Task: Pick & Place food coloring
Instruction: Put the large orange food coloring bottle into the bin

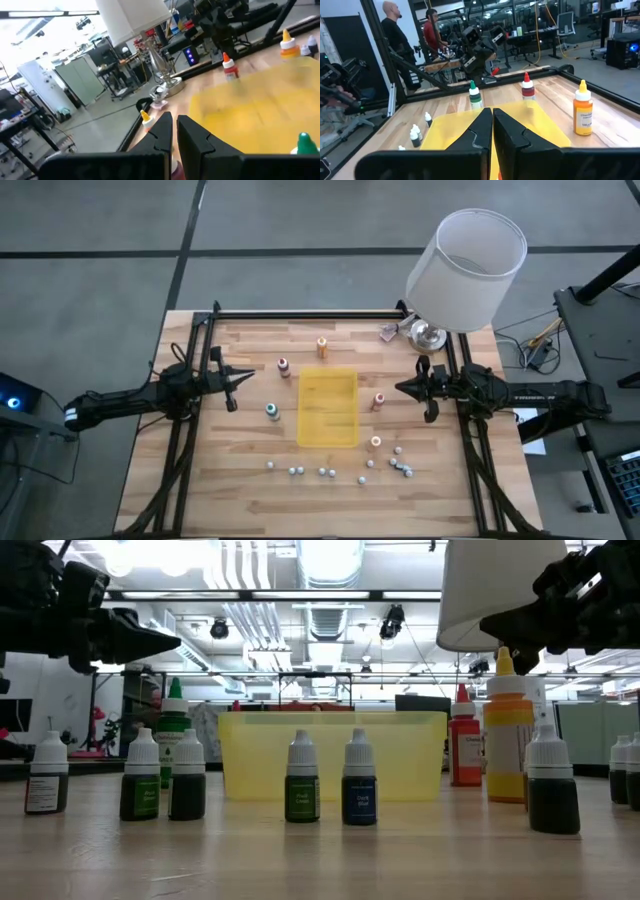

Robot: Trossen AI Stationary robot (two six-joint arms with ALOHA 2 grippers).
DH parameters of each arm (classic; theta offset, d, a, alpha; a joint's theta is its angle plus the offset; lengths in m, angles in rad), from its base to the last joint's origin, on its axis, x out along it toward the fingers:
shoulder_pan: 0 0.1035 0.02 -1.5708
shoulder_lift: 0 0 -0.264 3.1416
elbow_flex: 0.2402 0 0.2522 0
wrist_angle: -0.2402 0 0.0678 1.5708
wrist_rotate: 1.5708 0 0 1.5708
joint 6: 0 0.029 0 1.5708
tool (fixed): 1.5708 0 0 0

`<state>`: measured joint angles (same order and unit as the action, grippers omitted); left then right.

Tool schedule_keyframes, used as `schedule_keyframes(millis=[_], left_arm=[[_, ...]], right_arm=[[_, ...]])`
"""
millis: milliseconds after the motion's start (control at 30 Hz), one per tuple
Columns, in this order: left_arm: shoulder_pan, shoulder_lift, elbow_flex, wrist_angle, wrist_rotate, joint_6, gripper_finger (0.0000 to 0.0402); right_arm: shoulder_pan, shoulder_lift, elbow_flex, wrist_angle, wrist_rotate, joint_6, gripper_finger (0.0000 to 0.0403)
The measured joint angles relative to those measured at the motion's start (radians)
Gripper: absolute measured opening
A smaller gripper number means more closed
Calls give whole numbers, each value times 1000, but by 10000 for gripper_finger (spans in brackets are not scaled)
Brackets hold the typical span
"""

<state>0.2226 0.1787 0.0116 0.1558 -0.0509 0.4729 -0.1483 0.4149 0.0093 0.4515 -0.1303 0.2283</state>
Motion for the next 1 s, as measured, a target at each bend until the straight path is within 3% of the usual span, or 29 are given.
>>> schedule_keyframes(millis=[100,300,433,833,1000], left_arm=[[0,0,0,1,8,-134,0],[0,0,0,17,63,-604,0],[-1,0,0,33,93,-838,0],[-1,2,0,79,92,-983,0],[-1,2,0,98,92,-1026,0]], right_arm=[[0,0,0,1,0,1,9],[0,0,0,2,0,62,9],[0,0,0,3,0,61,9],[0,0,0,4,0,64,9],[0,0,0,24,0,136,9]])
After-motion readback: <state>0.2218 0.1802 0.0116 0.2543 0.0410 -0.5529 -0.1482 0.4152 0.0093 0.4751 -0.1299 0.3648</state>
